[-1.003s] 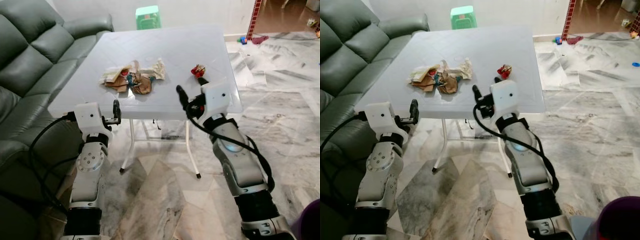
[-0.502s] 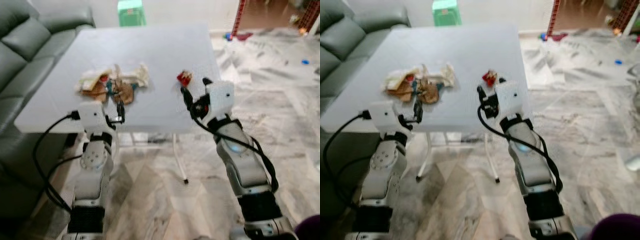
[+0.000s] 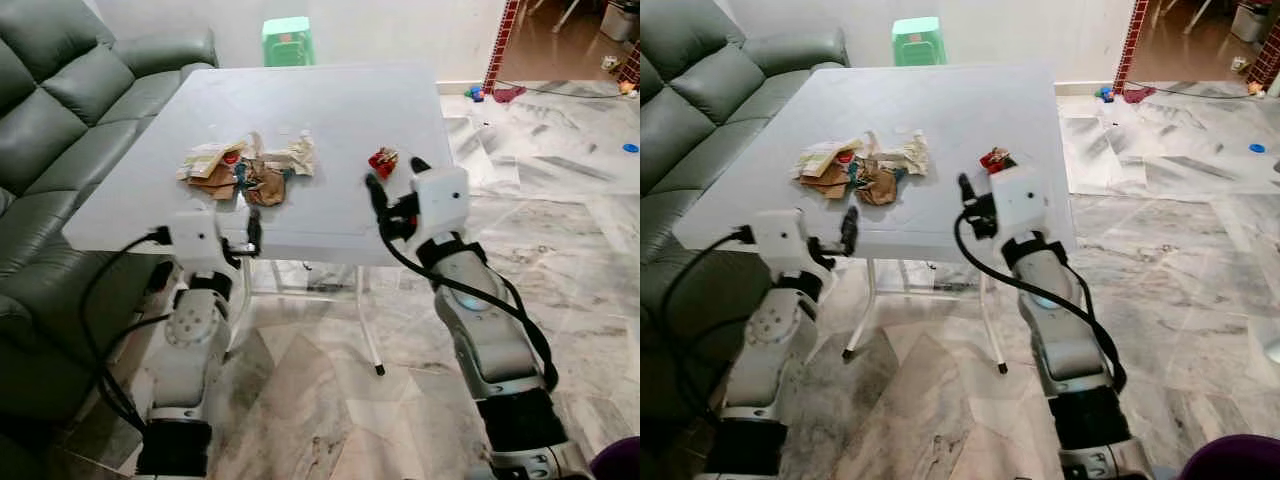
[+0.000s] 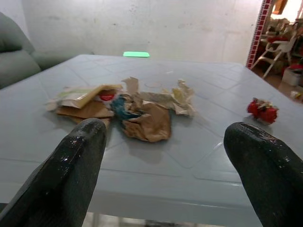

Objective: Picking trash to rubbish bin

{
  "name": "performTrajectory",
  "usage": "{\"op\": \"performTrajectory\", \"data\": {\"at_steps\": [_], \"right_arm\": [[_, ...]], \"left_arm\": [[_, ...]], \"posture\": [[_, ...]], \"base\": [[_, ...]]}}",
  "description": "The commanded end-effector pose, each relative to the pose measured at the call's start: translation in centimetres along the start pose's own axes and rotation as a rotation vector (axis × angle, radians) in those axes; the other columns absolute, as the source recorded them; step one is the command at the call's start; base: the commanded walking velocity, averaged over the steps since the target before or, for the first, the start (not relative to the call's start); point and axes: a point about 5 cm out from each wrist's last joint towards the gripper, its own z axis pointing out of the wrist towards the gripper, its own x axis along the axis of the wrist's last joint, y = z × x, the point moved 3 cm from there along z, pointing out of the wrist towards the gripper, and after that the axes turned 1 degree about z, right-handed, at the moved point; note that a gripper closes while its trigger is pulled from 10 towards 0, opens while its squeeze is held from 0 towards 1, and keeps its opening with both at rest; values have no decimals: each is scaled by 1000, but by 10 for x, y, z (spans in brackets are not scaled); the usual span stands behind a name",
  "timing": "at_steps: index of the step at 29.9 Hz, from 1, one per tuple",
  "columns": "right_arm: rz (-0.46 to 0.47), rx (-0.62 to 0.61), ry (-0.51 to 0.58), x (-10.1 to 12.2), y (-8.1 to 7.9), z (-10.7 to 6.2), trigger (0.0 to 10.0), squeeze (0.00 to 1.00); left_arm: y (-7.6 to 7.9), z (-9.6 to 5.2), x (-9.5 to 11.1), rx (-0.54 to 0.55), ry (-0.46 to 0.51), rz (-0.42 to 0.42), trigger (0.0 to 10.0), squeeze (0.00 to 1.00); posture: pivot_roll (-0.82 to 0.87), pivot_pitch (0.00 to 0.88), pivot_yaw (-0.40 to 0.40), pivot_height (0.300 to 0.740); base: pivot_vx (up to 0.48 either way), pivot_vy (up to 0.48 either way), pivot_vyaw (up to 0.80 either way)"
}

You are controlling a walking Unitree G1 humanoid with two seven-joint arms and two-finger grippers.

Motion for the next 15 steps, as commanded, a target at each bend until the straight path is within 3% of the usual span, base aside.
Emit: {"op": "performTrajectory", "data": {"at_steps": [1,15], "right_arm": [[-2,0,16,4,0,0,10000,0],[4,29,29,7,-9,3,10000,0]], "left_arm": [[-5,0,4,2,11,-6,10000,0],[-6,3,7,-2,14,8,10000,0]], "posture": [[-46,56,53,740],[-46,46,55,740]], "base": [[0,0,0],[386,0,0]]}}
